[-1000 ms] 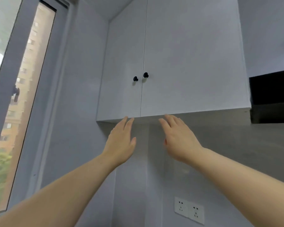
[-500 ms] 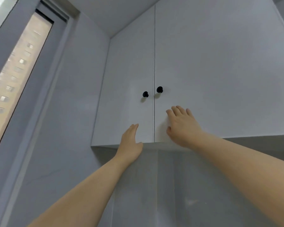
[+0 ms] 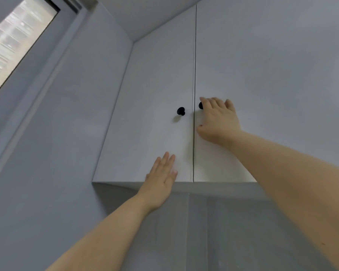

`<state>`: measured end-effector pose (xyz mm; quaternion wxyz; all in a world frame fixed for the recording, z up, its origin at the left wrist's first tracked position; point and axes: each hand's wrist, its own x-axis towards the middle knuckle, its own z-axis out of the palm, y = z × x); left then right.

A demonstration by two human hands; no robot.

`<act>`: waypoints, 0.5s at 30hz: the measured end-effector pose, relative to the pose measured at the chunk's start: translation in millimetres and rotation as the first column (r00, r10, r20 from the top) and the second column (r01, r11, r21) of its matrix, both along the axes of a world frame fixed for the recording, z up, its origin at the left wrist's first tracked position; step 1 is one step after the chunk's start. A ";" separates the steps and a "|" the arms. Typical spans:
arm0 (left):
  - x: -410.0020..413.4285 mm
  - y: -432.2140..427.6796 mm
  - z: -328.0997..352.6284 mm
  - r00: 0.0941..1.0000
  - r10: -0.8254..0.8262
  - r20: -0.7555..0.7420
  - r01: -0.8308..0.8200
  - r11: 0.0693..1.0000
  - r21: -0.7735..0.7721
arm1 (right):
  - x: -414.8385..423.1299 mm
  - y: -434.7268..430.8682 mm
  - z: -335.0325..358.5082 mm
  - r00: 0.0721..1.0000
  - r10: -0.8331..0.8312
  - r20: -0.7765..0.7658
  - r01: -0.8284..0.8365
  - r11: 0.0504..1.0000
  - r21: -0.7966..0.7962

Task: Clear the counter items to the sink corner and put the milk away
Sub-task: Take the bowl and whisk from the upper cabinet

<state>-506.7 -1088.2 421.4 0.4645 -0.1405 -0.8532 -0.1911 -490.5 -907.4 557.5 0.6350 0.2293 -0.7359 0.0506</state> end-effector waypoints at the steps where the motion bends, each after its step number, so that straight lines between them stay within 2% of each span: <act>1: -1.6 -1.4 0.2 1.000 -0.007 -0.003 0.007 1.000 0.001 | -1.3 -5.0 2.1 1.000 0.025 -0.001 -0.025 1.000 -0.012; 4: -2.2 -8.2 0.9 1.000 -0.008 -0.008 0.008 1.000 -0.011 | -0.2 -17.8 8.5 0.972 0.232 0.028 -0.225 0.964 -0.142; 8: 12.4 -12.2 10.9 0.998 0.051 0.038 -0.049 0.997 -0.065 | 14.8 -20.2 17.6 0.825 0.549 0.133 -0.485 0.809 -0.332; 12: 35.1 6.9 25.5 0.997 -0.069 0.033 0.065 0.991 0.118 | 26.4 -16.3 22.2 0.711 0.655 0.257 -0.542 0.743 -0.393; 15: 47.3 25.2 24.2 0.979 -0.204 -0.003 0.196 0.936 0.293 | 30.6 -14.1 24.0 0.638 0.709 0.300 -0.564 0.696 -0.444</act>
